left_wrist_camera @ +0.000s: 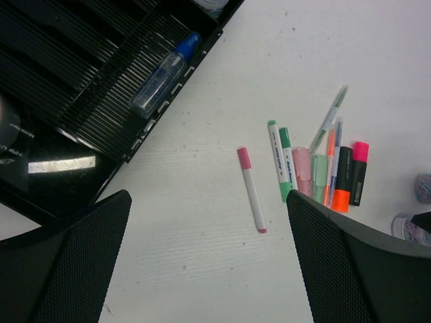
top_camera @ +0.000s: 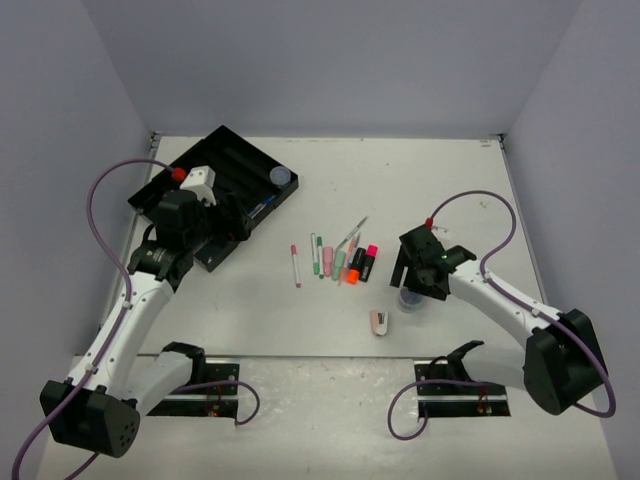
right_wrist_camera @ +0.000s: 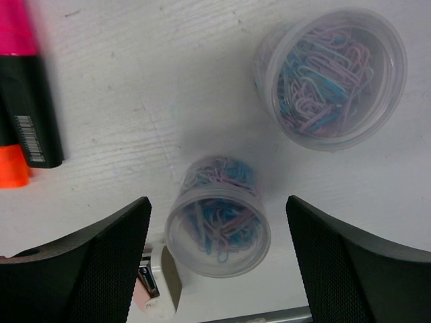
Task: Sort the stationery into containers
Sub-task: Pick up the stationery from the center of the board.
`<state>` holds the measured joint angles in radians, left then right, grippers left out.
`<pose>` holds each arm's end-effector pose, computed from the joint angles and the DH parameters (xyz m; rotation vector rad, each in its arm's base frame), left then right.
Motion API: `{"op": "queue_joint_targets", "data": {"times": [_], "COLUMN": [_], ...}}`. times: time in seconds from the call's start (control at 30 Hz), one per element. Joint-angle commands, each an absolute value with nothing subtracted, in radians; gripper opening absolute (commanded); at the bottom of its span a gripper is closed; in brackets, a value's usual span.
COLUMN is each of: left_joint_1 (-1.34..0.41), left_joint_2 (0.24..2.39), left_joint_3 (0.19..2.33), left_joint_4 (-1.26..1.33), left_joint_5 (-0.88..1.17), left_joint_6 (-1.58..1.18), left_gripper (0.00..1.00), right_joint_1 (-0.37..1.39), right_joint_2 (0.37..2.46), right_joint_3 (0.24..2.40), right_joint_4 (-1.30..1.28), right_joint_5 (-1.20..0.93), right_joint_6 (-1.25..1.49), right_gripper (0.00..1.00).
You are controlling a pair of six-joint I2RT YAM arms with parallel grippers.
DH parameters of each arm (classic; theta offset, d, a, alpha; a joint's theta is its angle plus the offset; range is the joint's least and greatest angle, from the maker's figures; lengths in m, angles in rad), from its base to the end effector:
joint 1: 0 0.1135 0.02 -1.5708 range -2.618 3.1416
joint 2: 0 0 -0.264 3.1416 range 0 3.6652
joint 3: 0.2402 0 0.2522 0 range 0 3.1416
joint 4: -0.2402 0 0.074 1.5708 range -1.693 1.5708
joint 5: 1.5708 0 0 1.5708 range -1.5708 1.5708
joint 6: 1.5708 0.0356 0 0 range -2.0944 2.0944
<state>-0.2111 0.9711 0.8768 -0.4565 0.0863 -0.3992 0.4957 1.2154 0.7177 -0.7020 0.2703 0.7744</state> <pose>0.2084 -0.0478 0.3108 -0.1503 2.1475 -0.4503 0.1904 0.0921 0.1958 0.4409 2.6498 0.0051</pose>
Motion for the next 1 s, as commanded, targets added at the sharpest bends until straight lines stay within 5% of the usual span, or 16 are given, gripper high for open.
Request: {"op": "queue_joint_targets", "data": {"times": [0.0,0.23,0.5,0.67,0.97], "left_joint_1": [-0.216,-0.216,-0.217,-0.245,-0.767], "left_joint_2": [0.957,0.953,0.949,0.962,1.017], "left_joint_3": [0.869,0.868,0.857,0.837,0.805], "left_joint_4": [-0.426,-0.42,-0.412,-0.373,-0.114], "left_joint_5": [0.122,0.14,0.152,0.216,0.005], "left_joint_6": [-0.37,-0.365,-0.366,-0.391,-0.412], "left_gripper": [1.0,1.0,1.0,1.0,1.0], "right_joint_1": [0.524,0.537,0.541,0.577,0.594], "right_joint_2": [1.222,1.188,1.167,1.148,1.33], "right_joint_3": [0.75,0.73,0.739,0.85,1.21], "right_joint_4": [-0.832,-0.83,-0.773,-0.774,-0.827], "right_joint_5": [0.308,0.282,0.229,0.215,0.12], "right_joint_6": [0.836,0.834,0.774,0.708,0.476], "right_gripper": [0.85,0.71,0.21,0.16,0.1]}}
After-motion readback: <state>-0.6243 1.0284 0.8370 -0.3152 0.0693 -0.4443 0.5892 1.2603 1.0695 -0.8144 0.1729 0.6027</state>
